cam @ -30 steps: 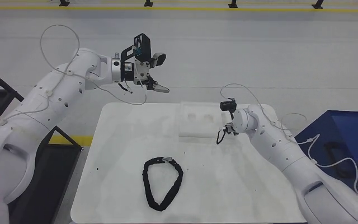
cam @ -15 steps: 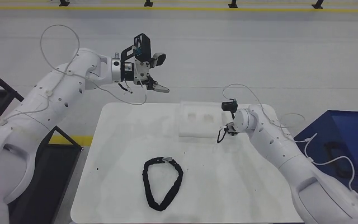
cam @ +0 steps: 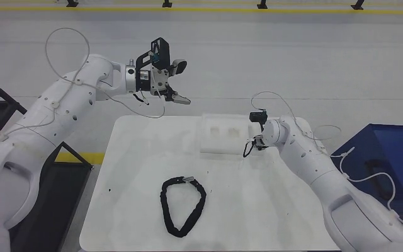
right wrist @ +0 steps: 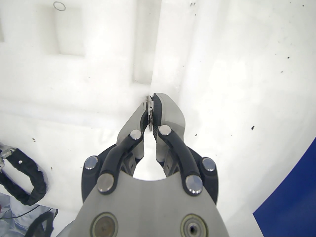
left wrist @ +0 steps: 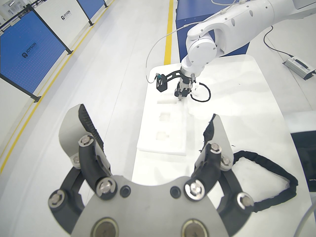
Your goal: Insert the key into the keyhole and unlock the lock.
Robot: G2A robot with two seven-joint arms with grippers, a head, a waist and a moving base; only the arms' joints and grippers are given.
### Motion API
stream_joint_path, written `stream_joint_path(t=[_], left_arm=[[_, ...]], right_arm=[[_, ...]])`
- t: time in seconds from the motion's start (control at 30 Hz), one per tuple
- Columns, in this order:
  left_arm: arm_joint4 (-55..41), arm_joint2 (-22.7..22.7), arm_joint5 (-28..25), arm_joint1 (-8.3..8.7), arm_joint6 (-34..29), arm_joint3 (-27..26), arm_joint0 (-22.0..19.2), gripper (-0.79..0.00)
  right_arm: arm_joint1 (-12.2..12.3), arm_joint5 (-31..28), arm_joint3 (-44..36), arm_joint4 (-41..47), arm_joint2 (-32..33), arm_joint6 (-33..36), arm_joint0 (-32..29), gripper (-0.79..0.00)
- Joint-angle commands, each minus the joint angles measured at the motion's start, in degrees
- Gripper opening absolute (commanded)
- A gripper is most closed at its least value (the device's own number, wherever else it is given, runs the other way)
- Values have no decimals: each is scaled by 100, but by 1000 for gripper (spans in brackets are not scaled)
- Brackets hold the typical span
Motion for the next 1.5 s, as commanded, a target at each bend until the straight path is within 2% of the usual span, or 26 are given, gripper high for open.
stream_joint_path(t=[0.0,0.17,0.37,0.77,1.03,1.47], left_arm=[[-5,0,0,0,-6,0,0,0],[-5,0,0,0,-6,0,0,0],[-5,0,0,0,-6,0,0,0],[-5,0,0,0,-6,0,0,0],[-5,0,0,0,-6,0,0,0],[-5,0,0,0,-6,0,0,0]], right_arm=[[4,73,-82,-49,24,111,18,-785],[58,346,-450,-277,108,359,12,-785],[233,624,-1444,-591,350,772,-169,-785],[831,257,-4215,-354,1781,1136,-1547,-785],[1000,-360,-5131,1026,2799,789,-2439,-785],[1085,-1389,-5053,3210,3762,351,-3113,-785]])
